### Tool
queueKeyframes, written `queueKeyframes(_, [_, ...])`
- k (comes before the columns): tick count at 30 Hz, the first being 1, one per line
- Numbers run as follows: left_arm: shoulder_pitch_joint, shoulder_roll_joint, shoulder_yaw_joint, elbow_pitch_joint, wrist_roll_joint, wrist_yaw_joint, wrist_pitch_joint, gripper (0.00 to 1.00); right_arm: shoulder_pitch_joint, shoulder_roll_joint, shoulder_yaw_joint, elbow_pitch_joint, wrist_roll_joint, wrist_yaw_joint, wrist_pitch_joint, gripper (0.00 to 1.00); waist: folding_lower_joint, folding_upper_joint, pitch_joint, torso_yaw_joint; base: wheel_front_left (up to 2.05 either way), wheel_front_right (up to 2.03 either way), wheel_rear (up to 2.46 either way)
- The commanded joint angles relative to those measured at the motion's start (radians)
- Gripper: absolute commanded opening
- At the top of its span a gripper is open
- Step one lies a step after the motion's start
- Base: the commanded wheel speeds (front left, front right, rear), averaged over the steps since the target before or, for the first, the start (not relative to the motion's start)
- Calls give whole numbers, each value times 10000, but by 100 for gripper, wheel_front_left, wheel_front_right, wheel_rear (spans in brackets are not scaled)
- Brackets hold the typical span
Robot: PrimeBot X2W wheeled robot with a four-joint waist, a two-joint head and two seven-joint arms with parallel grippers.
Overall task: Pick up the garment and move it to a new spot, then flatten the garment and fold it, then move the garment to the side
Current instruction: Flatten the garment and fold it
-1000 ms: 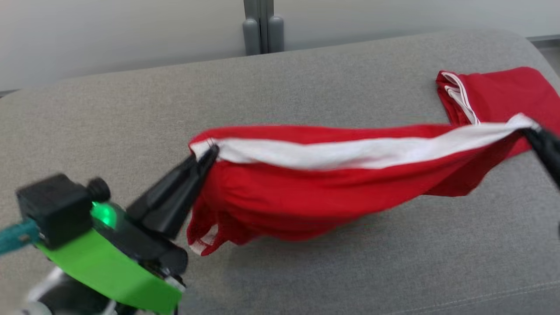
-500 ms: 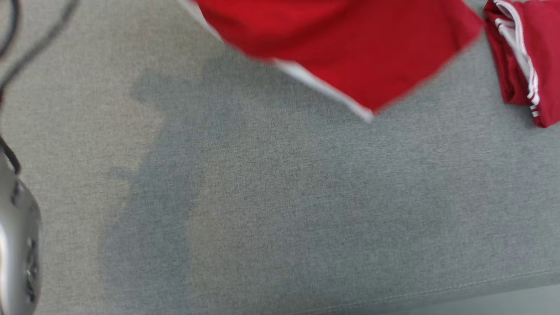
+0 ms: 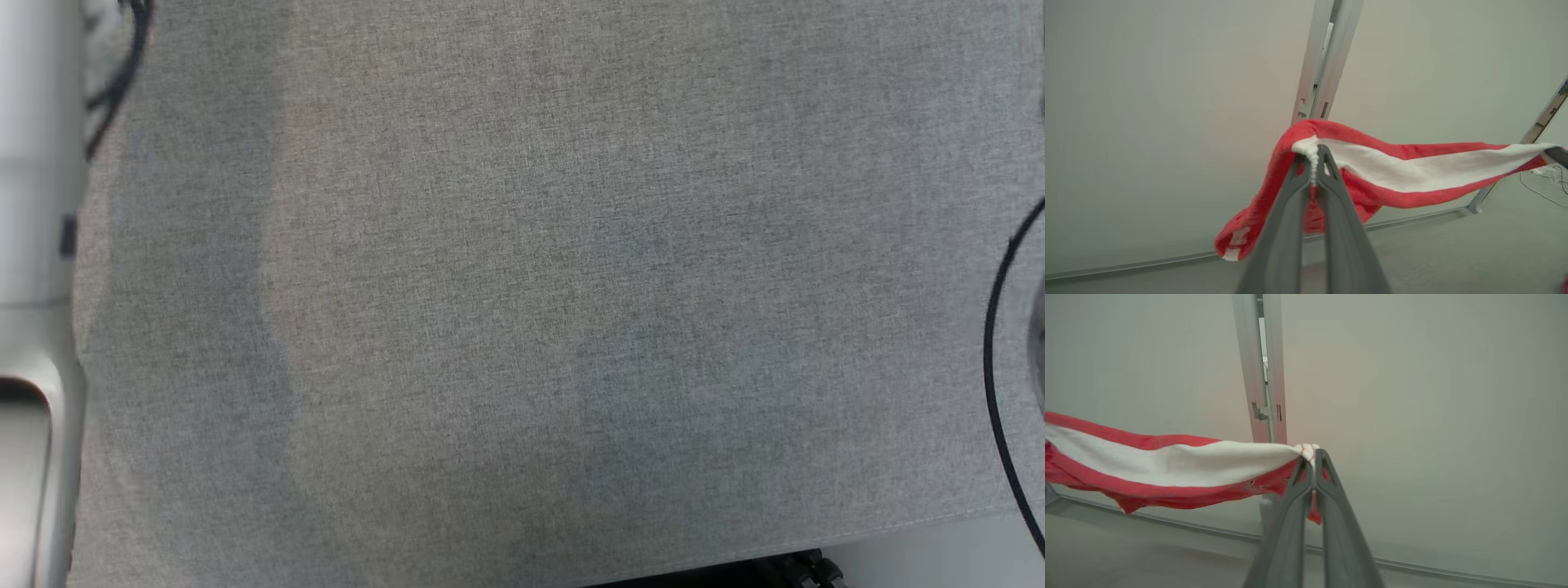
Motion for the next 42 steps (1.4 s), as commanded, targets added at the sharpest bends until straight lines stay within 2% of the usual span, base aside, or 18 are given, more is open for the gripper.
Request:
queueKeyframes(1, [617, 310, -418, -177, -308, -42, -419, 0, 730, -546, 579, -177, 159, -19, -401, 0, -5, 0, -238, 18, 0, 0, 0])
queueKeyframes(5, [2748, 903, -1627, -1023, -1508, -43, -1392, 0, 2995, -2336, 2151, -1141, 510, -21, -1497, 0, -5, 0, -893, 72, 0, 0, 0])
queueKeyframes(9, [5333, 1775, -2616, -2255, -2429, -25, -1873, 0, 5761, -3897, 2536, -2249, 866, -25, -2228, 0, -5, 0, -2263, 132, 0, 0, 0])
queueKeyframes(11, [6655, 2129, -2842, -2739, -2709, -13, -2006, 0, 7296, -4304, 2532, -2880, 1088, -22, -2314, 0, -5, 0, -3022, 113, 0, 0, 0])
queueKeyframes(13, [8015, 2479, -3083, -3262, -2739, -11, -2071, 0, 8894, -4463, 2226, -3470, 1453, -24, -2294, 0, -5, 0, -3738, 56, 0, 0, 0])
queueKeyframes(15, [9363, 2606, -3093, -3863, -3000, 173, -2097, 0, 10449, -4560, 1824, -4156, 1537, -27, -2214, 0, -5, 0, -4378, 24, 0, 0, 0])
queueKeyframes(18, [11428, 2731, -3154, -5133, -3205, 793, -2147, 0, 12941, -4310, 1210, -5356, 1530, -27, -1929, 0, -5, 0, -5115, -16, 0, 0, 0])
queueKeyframes(22, [13691, 2819, -3079, -6887, -3285, 1775, -2178, 0, 15852, -3810, 245, -7079, 1247, -21, -1447, 0, -5, 0, -5553, 52, 0, 0, 0])
queueKeyframes(26, [15279, 2464, -2921, -8347, -3792, 2270, -2169, 0, 17782, -3361, -518, -8655, 976, -21, -898, 0, -5, 0, -5586, 180, 0, 0, 0])
queueKeyframes(29, [15706, 2308, -2753, -8824, -4000, 2341, -2167, 0, 18146, -3314, -962, -9310, 996, -19, -526, 0, -5, 0, -5487, 246, 0, 0, 0])
queueKeyframes(31, [15604, 2366, -2698, -8773, -3944, 2331, -2127, 0, 17897, -3566, -1048, -9471, 1009, -19, -191, 0, -5, 0, -5423, 335, 0, 0, 0])
queueKeyframes(33, [15306, 2174, -2606, -8752, -4162, 2311, -2073, 0, 17374, -3872, -991, -9537, 1304, -21, 93, 0, -5, 0, -5248, 454, 0, 0, 0])
queueKeyframes(38, [14164, 1863, -2375, -8289, -4401, 2170, -1716, 0, 15680, -5229, -614, -9006, 1935, -19, 1031, 0, -5, 0, -4359, 1075, 0, 0, 0])
queueKeyframes(42, [13053, 1355, -2323, -7586, -4531, 1984, -1518, 0, 13909, -6355, 48, -8549, 2526, -19, 1795, 0, -5, 0, -3664, 1697, 0, 0, 0])
